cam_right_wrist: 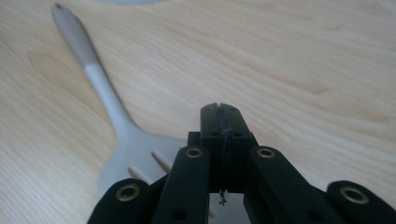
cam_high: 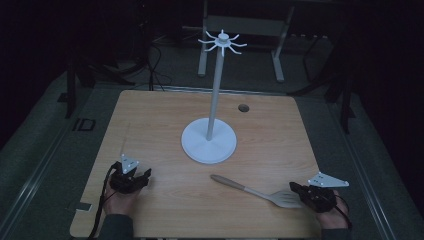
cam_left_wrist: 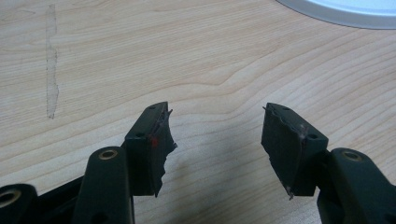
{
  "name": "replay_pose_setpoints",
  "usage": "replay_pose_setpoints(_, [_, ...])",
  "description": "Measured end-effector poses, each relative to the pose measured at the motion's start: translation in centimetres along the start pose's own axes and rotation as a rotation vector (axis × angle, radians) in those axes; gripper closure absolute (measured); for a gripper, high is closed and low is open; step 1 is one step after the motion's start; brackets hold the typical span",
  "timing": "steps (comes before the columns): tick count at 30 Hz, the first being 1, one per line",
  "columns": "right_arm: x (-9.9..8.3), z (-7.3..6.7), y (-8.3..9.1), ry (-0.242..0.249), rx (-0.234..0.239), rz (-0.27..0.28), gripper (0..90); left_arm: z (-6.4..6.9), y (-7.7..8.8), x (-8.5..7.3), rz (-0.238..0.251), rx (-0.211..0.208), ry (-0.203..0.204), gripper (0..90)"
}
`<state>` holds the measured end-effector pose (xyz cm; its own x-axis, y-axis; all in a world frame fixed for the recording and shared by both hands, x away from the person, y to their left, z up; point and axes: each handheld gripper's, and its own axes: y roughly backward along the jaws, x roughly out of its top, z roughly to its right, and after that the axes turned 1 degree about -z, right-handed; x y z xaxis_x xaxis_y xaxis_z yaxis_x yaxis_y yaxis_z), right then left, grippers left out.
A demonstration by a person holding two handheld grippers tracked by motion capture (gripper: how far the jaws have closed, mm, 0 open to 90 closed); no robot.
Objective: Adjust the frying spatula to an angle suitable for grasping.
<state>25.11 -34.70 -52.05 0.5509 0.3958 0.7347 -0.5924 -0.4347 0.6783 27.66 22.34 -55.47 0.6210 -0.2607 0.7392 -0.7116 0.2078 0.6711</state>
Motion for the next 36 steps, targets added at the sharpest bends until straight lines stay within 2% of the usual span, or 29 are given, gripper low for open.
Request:
replay_pose_setpoints(8, [-1.6,-0.3,0.2,0.004,0.015,-0.054,89.7,0.1,-0.1,0.0,-0.003,0.001,-0.003,41.9])
replay_pose_setpoints(12, [-2.2,-0.4,0.4,-0.003,0.032,-0.057,89.4,0.1,-0.1,0.0,-0.004,0.002,-0.005,41.9])
replay_pose_setpoints(20, [-3.2,-1.5,0.8,0.011,0.051,-0.092,88.8,0.1,-0.1,0.0,-0.005,0.003,-0.004,41.9])
replay_pose_setpoints(32, [-3.1,-3.3,1.5,0.050,0.085,-0.076,88.6,0.1,-0.1,0.0,-0.009,0.006,-0.006,41.8])
replay_pose_setpoints(36, [-2.9,-3.4,1.4,0.053,0.089,-0.077,86.9,0.1,-0.1,0.0,-0.006,0.005,-0.005,41.8])
